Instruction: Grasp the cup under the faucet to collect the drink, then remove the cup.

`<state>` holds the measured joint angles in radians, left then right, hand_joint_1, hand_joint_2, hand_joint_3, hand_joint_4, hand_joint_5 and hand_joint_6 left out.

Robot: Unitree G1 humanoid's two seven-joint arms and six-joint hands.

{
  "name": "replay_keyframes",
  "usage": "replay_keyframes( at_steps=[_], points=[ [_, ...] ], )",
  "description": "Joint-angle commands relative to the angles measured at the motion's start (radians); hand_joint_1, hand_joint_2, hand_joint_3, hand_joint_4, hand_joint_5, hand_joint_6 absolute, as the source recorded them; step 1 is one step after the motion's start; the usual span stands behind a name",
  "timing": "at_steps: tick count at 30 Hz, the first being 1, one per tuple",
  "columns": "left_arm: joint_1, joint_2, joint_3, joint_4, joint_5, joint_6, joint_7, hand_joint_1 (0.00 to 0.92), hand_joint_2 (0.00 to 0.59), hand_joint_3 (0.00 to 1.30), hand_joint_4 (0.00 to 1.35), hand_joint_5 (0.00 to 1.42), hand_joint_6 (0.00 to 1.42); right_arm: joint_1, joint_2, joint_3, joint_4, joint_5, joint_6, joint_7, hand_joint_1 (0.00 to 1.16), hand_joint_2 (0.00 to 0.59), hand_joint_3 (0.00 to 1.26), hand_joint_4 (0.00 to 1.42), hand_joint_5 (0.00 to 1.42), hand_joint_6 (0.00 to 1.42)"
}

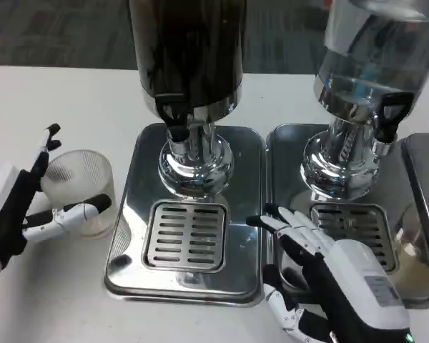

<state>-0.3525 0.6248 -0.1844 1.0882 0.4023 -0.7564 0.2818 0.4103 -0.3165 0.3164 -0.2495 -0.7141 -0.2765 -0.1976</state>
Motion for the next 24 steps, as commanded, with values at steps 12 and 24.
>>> replay_keyframes(
  at_steps=[12, 24],
  points=[
    [0.005, -0.016, -0.060, 0.038, 0.041, 0.022, 0.003, 0.388, 0.081, 0.16, 0.33, 0.66, 0.86, 0.005, -0.002, -0.014, -0.019, 0.015, -0.013, 0.004, 0.56, 0.586, 0.21, 0.09, 0.07, 0.16],
    [0.004, -0.027, -0.053, 0.047, 0.028, 0.017, 0.017, 0.397, 0.095, 0.36, 0.49, 0.82, 1.09, 0.004, -0.003, -0.016, -0.015, 0.023, -0.020, 0.002, 0.55, 0.586, 0.21, 0.09, 0.07, 0.16]
  ],
)
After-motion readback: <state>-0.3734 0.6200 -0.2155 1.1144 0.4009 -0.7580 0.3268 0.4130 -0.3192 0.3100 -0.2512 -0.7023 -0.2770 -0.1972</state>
